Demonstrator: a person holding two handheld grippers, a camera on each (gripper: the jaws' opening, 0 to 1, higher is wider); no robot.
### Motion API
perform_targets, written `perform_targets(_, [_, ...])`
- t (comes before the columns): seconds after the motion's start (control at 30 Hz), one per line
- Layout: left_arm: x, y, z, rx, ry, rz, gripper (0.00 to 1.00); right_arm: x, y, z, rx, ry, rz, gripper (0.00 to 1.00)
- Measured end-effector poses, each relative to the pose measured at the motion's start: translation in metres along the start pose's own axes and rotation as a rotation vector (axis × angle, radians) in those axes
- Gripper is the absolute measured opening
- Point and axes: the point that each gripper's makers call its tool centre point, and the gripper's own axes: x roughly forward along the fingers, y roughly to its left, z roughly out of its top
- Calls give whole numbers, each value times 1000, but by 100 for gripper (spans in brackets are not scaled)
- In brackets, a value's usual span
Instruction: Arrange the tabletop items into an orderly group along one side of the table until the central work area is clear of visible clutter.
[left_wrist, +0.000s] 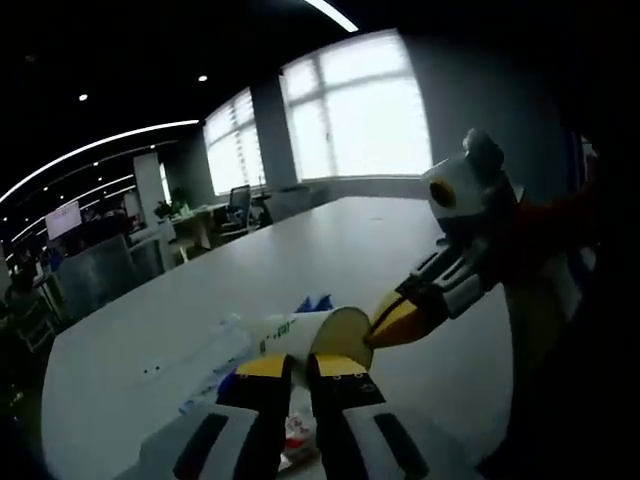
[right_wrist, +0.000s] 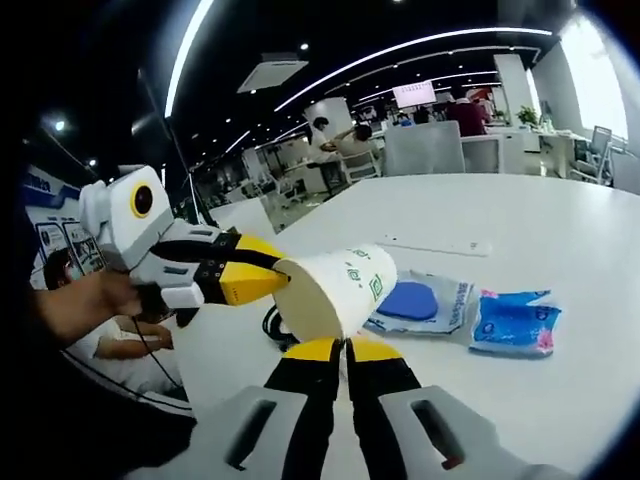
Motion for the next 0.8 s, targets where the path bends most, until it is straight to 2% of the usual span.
perform_targets(0.07, [0,4,1,-27,6,6,4,-3,3,7,-28,-30,9,1])
perform_targets(0.33, [2,16,-1,-79,43,18,1,-8,4,21,-64,-86,9,21])
perform_targets(0.4, [2,19,-3,-91,59,18,1,-12,2,25,-74,-102,-2,23])
perform_targets(0.6, [0,35,-15,-129,115,35,0,-24,-13,35,-116,-150,-57,30])
perform_targets(0.8, [-2,51,-27,-152,158,39,1,-32,-35,31,-117,-140,-125,47])
